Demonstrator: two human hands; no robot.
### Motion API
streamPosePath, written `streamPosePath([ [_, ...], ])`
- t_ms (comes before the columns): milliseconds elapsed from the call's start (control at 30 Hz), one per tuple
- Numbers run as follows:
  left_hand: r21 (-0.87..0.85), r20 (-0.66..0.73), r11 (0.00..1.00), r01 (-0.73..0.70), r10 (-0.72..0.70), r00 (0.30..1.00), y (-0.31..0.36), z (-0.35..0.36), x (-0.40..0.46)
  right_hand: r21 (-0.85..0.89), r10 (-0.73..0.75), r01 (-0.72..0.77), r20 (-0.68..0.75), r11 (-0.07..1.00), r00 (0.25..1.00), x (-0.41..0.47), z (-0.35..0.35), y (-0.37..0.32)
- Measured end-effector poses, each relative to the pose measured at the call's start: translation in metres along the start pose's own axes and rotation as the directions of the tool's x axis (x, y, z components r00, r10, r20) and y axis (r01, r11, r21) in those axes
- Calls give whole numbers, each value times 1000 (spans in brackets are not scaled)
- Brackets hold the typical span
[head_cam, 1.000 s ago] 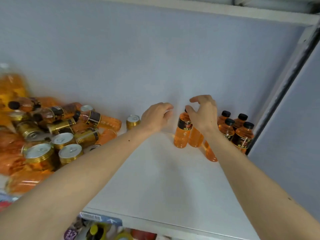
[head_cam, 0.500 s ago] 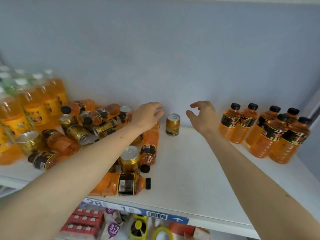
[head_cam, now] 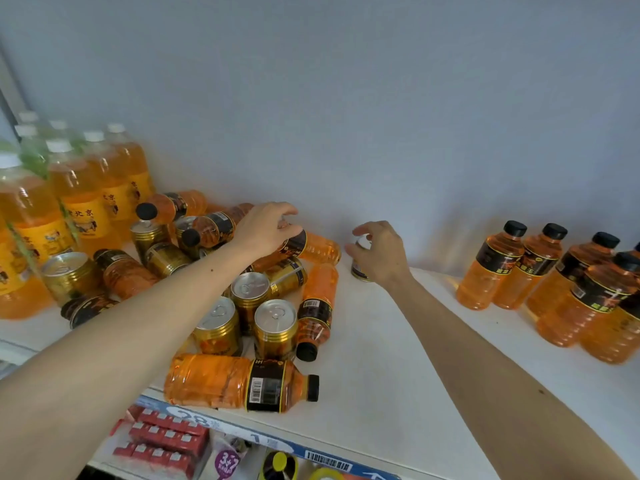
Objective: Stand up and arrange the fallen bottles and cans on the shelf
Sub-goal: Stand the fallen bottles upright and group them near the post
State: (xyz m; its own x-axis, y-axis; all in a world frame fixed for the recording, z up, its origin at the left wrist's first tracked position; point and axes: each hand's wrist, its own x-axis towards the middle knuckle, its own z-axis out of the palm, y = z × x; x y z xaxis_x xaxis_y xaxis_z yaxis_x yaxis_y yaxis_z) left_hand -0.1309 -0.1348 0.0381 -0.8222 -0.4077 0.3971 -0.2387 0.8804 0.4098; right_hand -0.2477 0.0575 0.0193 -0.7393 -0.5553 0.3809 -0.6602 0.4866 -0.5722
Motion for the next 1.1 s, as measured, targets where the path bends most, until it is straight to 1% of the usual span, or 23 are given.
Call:
streamPosePath([
  [167, 4, 115, 999, 54, -54, 992, -22, 1, 2, -21, -9, 10, 56, 1000, 998, -2, 25, -4],
  [233, 17, 171, 999, 42, -45, 984, -31, 1, 3, -9, 4, -4, 69, 1000, 998, -2, 32, -8],
  [300, 15, 195, 999, 30, -33, 980, -38, 1, 6, 13, 22, -23, 94, 1000, 995, -3, 36, -9],
  [400, -25, 176, 999, 20, -16, 984, -45, -1, 11, 89, 46, -65, 198, 994, 979, -9, 40, -6],
  [500, -78, 137, 997, 15, -4, 991, -48, -3, 13, 96, 69, -104, 310, 990, 948, -18, 41, -4],
  [667, -122, 104, 992, -7, 20, 994, -46, -3, 15, 134, 45, -100, 360, 986, 932, -30, 38, 2],
  [767, -115, 92, 993, -30, 41, 995, -41, -2, 18, 150, 72, -147, 418, 978, 906, -37, 37, 5],
  [833, -107, 98, 993, -45, 55, 994, -37, -3, 21, 138, 22, -98, 470, 985, 882, -41, 37, 8],
  [933, -89, 102, 994, -66, 75, 992, -33, -5, 24, 141, -116, 40, 591, 989, 799, -46, 37, 10],
  [1000, -69, 100, 995, -76, 83, 991, -31, -5, 24, 107, -131, 82, 637, 991, 760, -49, 35, 12],
  [1033, -62, 99, 995, -80, 86, 991, -30, -5, 24, 91, -126, 89, 636, 992, 762, -50, 33, 13],
  [1100, -57, 103, 995, -81, 87, 991, -29, -5, 24, 82, -107, 71, 594, 994, 797, -51, 25, 15],
])
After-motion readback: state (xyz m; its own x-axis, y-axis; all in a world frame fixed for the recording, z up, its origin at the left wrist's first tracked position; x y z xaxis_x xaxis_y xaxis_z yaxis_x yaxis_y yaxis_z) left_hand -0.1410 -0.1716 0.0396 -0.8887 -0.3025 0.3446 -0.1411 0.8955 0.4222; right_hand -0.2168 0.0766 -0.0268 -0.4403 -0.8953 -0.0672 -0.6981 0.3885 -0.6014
